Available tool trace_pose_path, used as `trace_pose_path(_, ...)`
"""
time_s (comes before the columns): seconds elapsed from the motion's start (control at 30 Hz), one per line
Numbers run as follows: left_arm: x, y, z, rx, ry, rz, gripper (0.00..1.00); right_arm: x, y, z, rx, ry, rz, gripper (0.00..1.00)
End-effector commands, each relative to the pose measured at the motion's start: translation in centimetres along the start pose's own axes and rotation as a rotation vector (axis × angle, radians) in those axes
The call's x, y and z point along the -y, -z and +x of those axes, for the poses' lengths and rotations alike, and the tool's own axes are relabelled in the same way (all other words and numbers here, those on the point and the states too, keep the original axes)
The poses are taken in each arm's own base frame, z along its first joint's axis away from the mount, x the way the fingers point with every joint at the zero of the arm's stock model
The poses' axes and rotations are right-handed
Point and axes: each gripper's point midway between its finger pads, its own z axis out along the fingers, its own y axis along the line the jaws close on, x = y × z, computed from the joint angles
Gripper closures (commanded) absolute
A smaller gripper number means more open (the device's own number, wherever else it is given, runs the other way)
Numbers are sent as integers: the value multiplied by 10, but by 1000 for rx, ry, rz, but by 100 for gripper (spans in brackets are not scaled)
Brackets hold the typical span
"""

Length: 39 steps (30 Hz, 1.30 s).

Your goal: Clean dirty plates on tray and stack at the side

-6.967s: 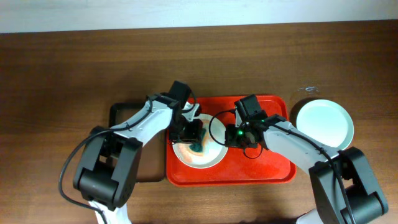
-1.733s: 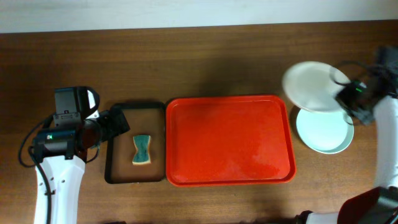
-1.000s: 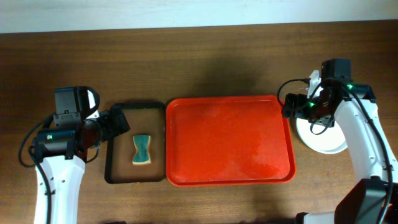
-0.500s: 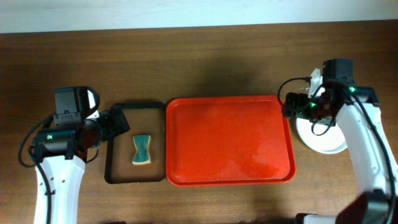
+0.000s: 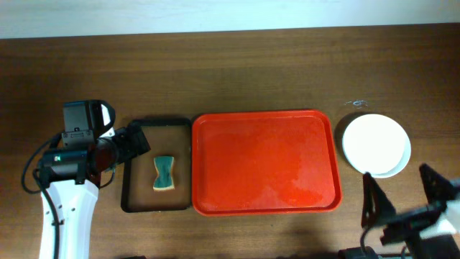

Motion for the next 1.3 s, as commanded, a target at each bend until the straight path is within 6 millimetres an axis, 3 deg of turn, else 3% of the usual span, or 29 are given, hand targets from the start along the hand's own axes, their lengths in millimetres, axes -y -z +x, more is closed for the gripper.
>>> trace_pose_path(0.0,2,4,-4,15,12,11,1,2,10,27,45,15,-9,1)
trace_pose_path(0.07,2,4,-4,15,12,11,1,3,13,40,142,20,-18,2)
trace_pose_path(0.13,2,4,-4,15,12,11,1,4,-1,46,273,23,-29,2)
trace_pose_path(0.23,2,4,-4,15,12,11,1,2,-20,8,570,35,-50,2)
trace_pose_path(0.27,2,4,-4,15,12,11,1,7,-24,4,641,30,-32,1)
trace_pose_path(0.33,2,4,-4,15,12,11,1,14,-39,17,655,20,-2,2)
trace_pose_path(0.47,2,4,-4,15,12,11,1,26,-100,106,438,16,24,2)
trace_pose_path(0.6,2,4,-4,15,12,11,1,45,-130,173,291,5,80,1)
trace_pose_path(0.7,2,4,-4,15,12,11,1,52,-138,216,113,6,115,1)
trace_pose_path(0.73,2,4,-4,15,12,11,1,52,-138,221,90,19,115,2)
trace_pose_path(0.9,2,4,-4,15,12,11,1,50,-138,222,83,106,105,1)
trace_pose_path(1.0,2,4,-4,15,12,11,1,38,-139,223,79,161,53,1)
trace_pose_path(1.27,2,4,-4,15,12,11,1,32,-140,224,79,163,28,2)
